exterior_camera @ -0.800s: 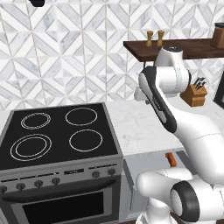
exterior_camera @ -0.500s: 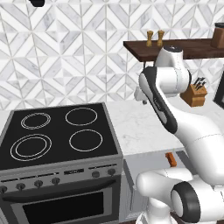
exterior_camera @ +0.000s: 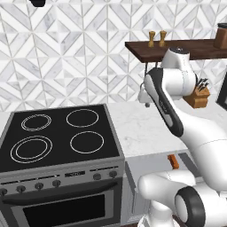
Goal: Pick up the knife from the drawer and place it on the cutting board. Then place the meat from the plate to the cutting board.
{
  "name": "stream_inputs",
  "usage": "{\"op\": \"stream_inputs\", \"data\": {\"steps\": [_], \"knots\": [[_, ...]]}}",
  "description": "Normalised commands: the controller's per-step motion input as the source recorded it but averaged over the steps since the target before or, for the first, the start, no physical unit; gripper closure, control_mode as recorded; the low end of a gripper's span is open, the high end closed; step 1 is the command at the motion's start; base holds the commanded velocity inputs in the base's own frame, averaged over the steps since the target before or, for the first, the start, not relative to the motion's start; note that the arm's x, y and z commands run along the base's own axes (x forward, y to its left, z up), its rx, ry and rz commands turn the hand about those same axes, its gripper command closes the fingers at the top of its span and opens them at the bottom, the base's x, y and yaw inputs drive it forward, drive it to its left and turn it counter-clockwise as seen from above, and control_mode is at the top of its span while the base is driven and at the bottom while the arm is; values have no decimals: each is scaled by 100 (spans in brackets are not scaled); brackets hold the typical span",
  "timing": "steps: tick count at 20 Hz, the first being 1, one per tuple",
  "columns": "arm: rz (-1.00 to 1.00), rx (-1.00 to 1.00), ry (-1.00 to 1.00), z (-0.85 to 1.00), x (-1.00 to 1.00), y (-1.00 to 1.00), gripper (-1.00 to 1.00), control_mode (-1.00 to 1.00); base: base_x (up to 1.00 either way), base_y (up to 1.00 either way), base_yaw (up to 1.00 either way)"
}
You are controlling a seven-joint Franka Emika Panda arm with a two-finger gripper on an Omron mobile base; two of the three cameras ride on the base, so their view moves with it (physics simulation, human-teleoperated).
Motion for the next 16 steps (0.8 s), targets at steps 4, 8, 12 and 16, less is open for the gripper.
{"op": "stream_inputs", "data": {"steps": [4, 8, 12, 16], "knots": [[0, 6, 0, -40, -35, -6, -100, -100, 0, 0, 0], [0, 0, 4, -38, -23, 0, -100, -100, 0, 0, 0], [0, 0, 0, 0, 0, 0, -100, 100, -6, -47, 0], [0, 0, 0, 0, 0, 0, -100, 100, -13, -100, 0]]}}
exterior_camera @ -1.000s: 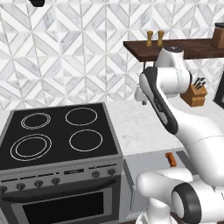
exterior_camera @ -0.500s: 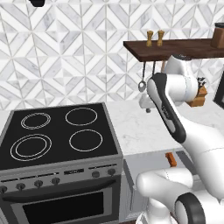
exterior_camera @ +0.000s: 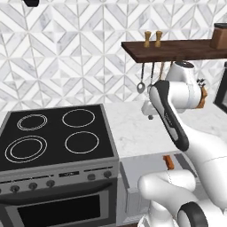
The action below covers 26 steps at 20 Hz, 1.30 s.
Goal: Pick up the knife from the drawer and place it on the cutting board. Then place the meat from the plate to the cutting board.
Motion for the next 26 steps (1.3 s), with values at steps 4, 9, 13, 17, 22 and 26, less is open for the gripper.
{"op": "stream_inputs", "data": {"steps": [4, 9, 13, 17, 22, 26], "knots": [[0, 0, 0, 0, 0, 0, -100, 100, -15, -97, 0], [0, 0, 0, 0, 0, 0, -100, 100, -93, -34, -1], [0, 0, 0, 0, 0, 0, -100, 100, -45, -32, -9], [0, 0, 0, 0, 0, 0, -100, 100, 0, -96, -4], [0, 0, 0, 0, 0, 0, -100, 100, 2, -96, 0], [0, 0, 0, 0, 0, 0, -100, 100, 38, -79, 0]]}}
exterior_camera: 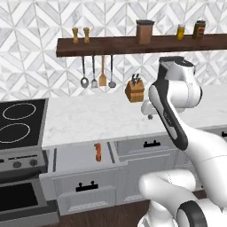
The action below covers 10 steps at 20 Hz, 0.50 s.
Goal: Pick up the knife from the drawer and place it on the cutting board. Then place the meat from the plate to the cutting board.
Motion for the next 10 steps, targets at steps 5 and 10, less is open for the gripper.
{"op": "stream_inputs", "data": {"steps": [5, 10], "knots": [[0, 0, 0, 0, 0, 0, -100, 100, 41, -65, 0], [0, 0, 0, 0, 0, 0, -100, 100, 36, -13, 0]]}}
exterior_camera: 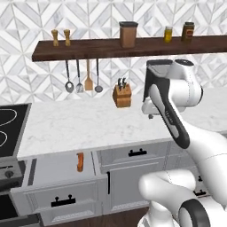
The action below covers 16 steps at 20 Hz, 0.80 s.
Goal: Pick up the knife from the drawer and place it on the cutting board. Then place the meat from the plate to the cutting board.
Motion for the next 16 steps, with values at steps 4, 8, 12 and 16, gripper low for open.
{"op": "stream_inputs", "data": {"steps": [4, 8, 12, 16], "knots": [[0, 0, 0, 0, 0, 0, -100, 100, 62, -1, 1], [0, 0, 0, 0, 0, 0, -100, 100, 45, -16, 9], [0, 0, 0, 0, 0, 0, -100, 100, 24, -12, 7], [0, 0, -1, -3, -10, 4, -100, -100, 0, 0, 0]]}}
